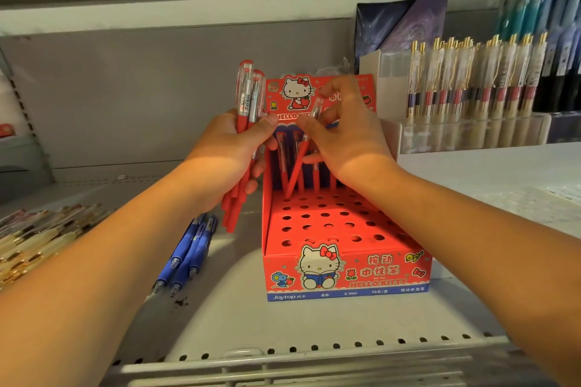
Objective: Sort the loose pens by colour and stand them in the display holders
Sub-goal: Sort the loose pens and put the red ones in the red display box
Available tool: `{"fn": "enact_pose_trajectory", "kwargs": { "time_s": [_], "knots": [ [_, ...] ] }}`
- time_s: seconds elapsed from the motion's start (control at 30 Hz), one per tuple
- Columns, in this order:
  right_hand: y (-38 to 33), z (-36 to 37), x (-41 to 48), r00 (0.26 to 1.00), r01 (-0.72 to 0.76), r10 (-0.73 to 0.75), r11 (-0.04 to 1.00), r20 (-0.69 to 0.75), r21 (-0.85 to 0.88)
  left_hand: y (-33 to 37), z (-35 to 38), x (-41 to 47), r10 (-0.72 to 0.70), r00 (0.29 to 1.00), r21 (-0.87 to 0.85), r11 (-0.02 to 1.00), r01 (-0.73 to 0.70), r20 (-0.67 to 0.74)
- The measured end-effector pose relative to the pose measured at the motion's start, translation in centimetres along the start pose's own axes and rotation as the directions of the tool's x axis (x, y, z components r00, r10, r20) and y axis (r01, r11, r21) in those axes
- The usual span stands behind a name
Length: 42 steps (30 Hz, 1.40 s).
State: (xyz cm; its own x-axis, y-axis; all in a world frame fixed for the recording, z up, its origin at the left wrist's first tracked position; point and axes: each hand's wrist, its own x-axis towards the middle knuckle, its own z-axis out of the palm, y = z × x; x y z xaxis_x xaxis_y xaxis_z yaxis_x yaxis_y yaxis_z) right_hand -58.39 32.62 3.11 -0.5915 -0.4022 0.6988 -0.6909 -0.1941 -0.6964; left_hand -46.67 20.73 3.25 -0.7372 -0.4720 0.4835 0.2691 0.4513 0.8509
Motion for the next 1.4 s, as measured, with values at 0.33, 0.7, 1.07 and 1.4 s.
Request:
{"fn": "enact_pose_trajectory", "kwargs": {
  "time_s": [0.33, 0.7, 1.07, 1.4],
  "knots": [
    [0.2, 0.8, -0.5, 0.988, 0.101, -0.078, 0.979, 0.132, -0.177, 0.4, -0.2, -0.4, -0.079, 0.993, -0.122, 0.989, 0.089, 0.085],
    [0.0, 1.0, -0.7, 0.936, 0.098, 0.012, 0.95, 0.351, -0.295, 0.8, -0.3, -0.4, -0.088, 0.992, -0.22, 0.97, 0.106, 0.09],
    [-2.2, 0.1, -0.5, 0.982, -0.006, 0.011, 1.0, 0.191, -0.028, 0.6, 0.1, -0.5, 0.063, 0.982, -0.082, 0.995, -0.049, 0.181],
    [-3.2, -0.9, -0.7, 0.944, -0.204, 0.11, 0.935, 0.31, 0.29, 0.9, 0.0, -0.8, 0.067, 0.98, -0.2, 0.979, -0.028, 0.187]
  ]
}}
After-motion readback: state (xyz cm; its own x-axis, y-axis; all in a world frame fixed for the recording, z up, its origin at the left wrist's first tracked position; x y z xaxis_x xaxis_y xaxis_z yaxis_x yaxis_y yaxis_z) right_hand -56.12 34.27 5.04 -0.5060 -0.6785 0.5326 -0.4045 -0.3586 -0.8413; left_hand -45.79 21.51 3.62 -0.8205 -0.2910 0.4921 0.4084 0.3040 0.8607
